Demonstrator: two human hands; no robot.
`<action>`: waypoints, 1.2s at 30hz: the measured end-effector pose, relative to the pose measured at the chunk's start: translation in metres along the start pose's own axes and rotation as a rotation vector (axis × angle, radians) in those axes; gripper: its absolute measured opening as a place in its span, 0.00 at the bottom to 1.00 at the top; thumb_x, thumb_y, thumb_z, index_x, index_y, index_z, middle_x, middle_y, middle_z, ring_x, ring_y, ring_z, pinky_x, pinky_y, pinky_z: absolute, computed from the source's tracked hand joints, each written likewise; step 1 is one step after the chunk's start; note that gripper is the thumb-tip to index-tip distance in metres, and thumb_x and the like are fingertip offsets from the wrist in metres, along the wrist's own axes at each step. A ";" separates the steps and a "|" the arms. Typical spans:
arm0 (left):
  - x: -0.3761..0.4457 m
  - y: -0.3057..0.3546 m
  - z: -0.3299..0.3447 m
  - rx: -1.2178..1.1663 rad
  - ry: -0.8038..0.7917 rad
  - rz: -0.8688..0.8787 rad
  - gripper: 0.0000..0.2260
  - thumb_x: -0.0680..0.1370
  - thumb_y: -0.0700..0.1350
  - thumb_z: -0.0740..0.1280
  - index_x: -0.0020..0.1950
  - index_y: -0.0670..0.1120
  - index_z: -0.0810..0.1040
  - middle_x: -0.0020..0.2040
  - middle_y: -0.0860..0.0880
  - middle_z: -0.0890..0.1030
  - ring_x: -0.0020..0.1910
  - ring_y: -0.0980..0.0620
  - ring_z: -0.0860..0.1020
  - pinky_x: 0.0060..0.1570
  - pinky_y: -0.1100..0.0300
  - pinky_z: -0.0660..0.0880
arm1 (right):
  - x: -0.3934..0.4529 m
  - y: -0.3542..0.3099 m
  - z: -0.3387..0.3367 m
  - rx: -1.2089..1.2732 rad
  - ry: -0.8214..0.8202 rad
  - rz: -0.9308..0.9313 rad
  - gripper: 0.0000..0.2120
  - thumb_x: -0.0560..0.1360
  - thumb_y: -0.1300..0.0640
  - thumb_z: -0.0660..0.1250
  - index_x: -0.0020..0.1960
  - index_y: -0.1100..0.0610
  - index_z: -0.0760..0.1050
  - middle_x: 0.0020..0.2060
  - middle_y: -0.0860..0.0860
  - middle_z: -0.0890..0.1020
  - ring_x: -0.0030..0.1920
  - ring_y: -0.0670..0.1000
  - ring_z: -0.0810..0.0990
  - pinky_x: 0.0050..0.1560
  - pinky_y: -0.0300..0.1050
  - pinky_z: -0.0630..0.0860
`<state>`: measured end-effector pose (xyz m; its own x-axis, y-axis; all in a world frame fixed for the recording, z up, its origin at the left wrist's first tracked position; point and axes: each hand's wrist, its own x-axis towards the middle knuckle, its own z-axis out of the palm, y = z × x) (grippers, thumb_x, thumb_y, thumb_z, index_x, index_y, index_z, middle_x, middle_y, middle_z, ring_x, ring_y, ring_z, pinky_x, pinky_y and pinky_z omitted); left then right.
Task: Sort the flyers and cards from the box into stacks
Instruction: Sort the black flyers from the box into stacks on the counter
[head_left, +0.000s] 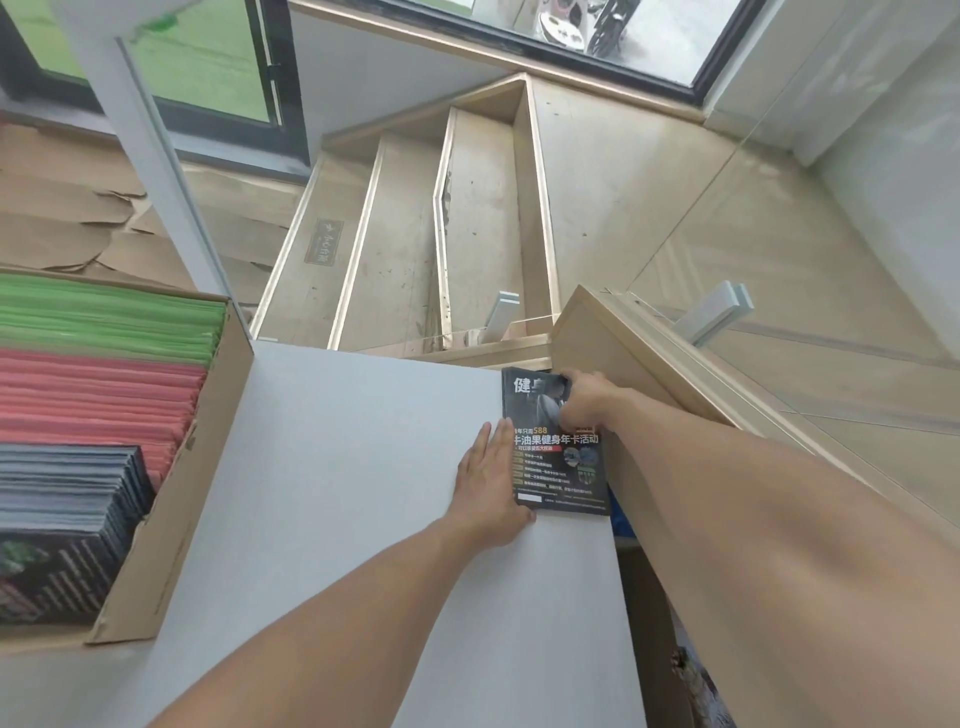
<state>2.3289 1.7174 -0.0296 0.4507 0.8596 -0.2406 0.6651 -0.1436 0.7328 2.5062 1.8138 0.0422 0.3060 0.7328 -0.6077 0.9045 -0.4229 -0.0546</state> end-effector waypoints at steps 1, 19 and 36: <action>0.000 0.000 0.001 -0.002 0.005 0.001 0.50 0.74 0.50 0.72 0.82 0.46 0.39 0.83 0.52 0.42 0.81 0.53 0.37 0.78 0.56 0.40 | 0.002 -0.001 -0.001 -0.012 0.018 -0.021 0.34 0.75 0.48 0.66 0.78 0.50 0.59 0.72 0.61 0.67 0.72 0.61 0.67 0.70 0.58 0.71; -0.009 -0.007 -0.003 -0.092 -0.019 0.028 0.56 0.71 0.50 0.77 0.82 0.48 0.37 0.82 0.55 0.39 0.80 0.56 0.35 0.80 0.55 0.42 | -0.022 -0.020 0.002 -0.286 0.300 -0.140 0.33 0.78 0.54 0.68 0.80 0.49 0.59 0.78 0.54 0.61 0.71 0.60 0.70 0.65 0.60 0.74; -0.228 -0.108 -0.206 -0.087 1.217 -0.016 0.18 0.79 0.37 0.65 0.69 0.46 0.76 0.70 0.52 0.76 0.75 0.52 0.68 0.73 0.43 0.65 | -0.218 -0.258 0.135 0.183 0.608 -1.233 0.17 0.79 0.58 0.67 0.67 0.53 0.78 0.61 0.47 0.81 0.62 0.51 0.76 0.64 0.47 0.72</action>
<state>2.0313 1.6380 0.0772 -0.4401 0.7658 0.4689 0.6023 -0.1356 0.7867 2.1661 1.6917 0.0817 -0.5315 0.7746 0.3428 0.6452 0.6324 -0.4288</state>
